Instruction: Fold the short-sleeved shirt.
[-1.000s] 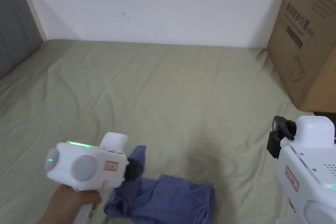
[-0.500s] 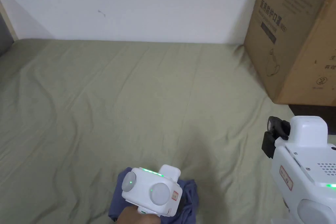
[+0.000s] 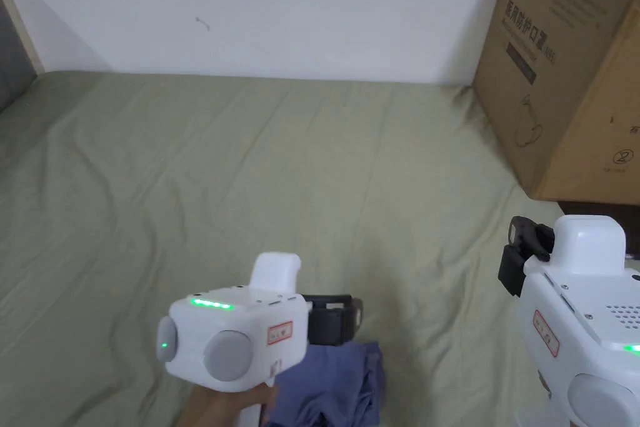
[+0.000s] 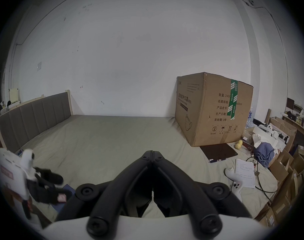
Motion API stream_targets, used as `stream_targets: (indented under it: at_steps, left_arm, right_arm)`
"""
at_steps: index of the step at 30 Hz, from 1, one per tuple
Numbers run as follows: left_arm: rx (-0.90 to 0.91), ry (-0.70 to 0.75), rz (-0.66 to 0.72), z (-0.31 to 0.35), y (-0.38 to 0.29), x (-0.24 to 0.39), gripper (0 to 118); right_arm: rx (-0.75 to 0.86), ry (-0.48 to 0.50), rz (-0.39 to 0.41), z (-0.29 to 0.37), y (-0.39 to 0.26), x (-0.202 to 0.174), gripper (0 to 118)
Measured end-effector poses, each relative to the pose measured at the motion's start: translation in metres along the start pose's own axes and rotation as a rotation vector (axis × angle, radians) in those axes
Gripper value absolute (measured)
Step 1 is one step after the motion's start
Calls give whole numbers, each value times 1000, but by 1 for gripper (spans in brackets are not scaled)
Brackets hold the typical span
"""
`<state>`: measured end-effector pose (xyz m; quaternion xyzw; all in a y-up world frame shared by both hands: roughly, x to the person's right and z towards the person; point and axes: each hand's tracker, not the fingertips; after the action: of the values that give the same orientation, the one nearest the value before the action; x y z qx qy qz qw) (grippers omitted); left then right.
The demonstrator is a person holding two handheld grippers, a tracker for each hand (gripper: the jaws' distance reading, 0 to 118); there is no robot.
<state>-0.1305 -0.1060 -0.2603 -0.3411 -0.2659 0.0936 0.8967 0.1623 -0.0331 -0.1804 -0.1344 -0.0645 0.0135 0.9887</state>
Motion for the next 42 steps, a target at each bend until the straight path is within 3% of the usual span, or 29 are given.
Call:
stream_targets:
  at_steps: [2, 4, 5, 6, 7, 11, 18, 27, 30, 34, 38, 42]
  left_arm:
    - [57, 91, -40, 8, -1, -6, 101]
    - [95, 154, -73, 10, -7, -14, 86]
    - [115, 176, -89, 11, -11, -18, 65]
    - [85, 158, -80, 8, -15, -21, 24]
    - [74, 161, -73, 4, -19, -23, 0]
    - [6, 101, -21, -11, -41, -30, 0]
    - [-71, 51, -81, -47, -84, -4, 0]
    - [-152, 79, -63, -103, -132, 10, 0]
    - [-106, 80, -46, -105, -144, 10, 0]
    - [-80, 126, -141, -103, -151, 22, 0]
    - [-92, 117, -161, -93, -135, 26, 0]
    - [50, 109, -178, -58, -98, 34, 0]
  right_arm:
    - [3, 5, -2, 0, 0, -2, 0]
    - [4, 7, -2, 0, 0, -4, 0]
    - [3, 8, -3, 0, 0, -4, 0]
    - [3, 10, -5, 1, 0, -4, 0]
    - [3, 12, -6, 1, 0, -5, 0]
    - [-1, 15, -1, 1, -1, -6, 0]
    - [-11, 8, -4, 0, -3, 0, 0]
    - [-39, -18, -5, -4, -10, 11, 0]
    - [-50, -23, 6, -5, -12, 12, 0]
    - [-56, -25, -1, -6, -14, 14, 0]
    - [-52, -17, -3, -2, -12, 11, 0]
    - [-27, 0, -7, 5, -6, 7, 0]
